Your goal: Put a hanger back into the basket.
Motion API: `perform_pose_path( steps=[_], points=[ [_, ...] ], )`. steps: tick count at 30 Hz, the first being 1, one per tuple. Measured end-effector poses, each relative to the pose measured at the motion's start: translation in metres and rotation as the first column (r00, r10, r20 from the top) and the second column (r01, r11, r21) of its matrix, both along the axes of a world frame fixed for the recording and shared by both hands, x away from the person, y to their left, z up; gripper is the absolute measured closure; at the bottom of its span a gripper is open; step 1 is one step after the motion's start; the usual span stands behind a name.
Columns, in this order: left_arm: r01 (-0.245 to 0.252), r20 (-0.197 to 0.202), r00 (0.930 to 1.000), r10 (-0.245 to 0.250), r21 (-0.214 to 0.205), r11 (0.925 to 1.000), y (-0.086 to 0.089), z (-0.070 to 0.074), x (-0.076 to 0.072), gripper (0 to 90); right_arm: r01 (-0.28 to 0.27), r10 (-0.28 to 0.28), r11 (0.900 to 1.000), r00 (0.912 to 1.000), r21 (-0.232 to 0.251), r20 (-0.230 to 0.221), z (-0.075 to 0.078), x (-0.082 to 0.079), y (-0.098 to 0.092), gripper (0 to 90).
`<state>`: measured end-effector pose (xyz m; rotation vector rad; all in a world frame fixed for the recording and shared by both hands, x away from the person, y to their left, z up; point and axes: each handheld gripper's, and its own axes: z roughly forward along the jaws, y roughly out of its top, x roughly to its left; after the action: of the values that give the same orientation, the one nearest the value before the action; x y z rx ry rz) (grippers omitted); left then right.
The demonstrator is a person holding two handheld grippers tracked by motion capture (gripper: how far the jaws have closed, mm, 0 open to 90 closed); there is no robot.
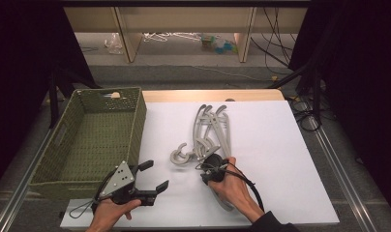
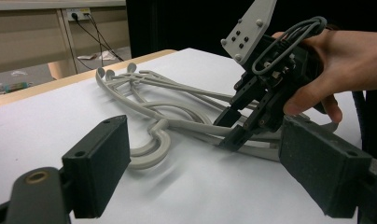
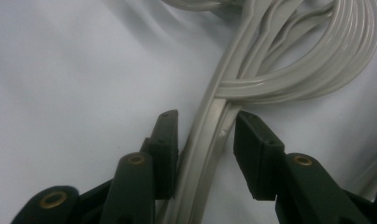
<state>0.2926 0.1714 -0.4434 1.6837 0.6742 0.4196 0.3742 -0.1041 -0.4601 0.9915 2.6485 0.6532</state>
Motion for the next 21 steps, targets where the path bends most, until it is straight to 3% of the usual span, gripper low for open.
perform_pose_path(
  steps=[2, 5, 11, 16, 21],
  points=[
    [0.019, 0.022, 0.9996, -0.019, 0.005, 0.9998, 0.001, 0.000, 0.002, 16.4, 0.007, -0.007, 1.0000, 0.9999, 0.005, -0.011, 0.001, 0.000, -0.001, 61.6],
    [0.000, -0.002, 1.0000, 0.000, 0.001, 1.0000, 0.000, 0.000, 0.000, 16.3, 0.008, -0.008, 1.0000, 0.9997, -0.003, -0.021, 0.000, 0.001, -0.002, 60.4],
    [0.008, 0.011, 0.9999, -0.009, 0.016, 0.9998, 0.001, 0.000, 0.001, 16.4, 0.005, -0.005, 0.9999, 1.0000, -0.014, -0.007, 0.002, 0.000, -0.001, 60.8],
    [0.006, 0.008, 0.9999, -0.006, 0.011, 0.9999, 0.000, 0.000, 0.001, 16.4, -0.017, 0.017, 0.9999, 0.9998, -0.004, -0.008, 0.012, -0.002, -0.002, 72.4],
    [0.009, 0.009, 0.9999, -0.009, 0.015, 0.9999, 0.001, 0.000, 0.001, 16.4, -0.013, 0.012, 0.9999, 0.9997, -0.005, -0.022, 0.014, 0.002, -0.008, 74.3]
  ],
)
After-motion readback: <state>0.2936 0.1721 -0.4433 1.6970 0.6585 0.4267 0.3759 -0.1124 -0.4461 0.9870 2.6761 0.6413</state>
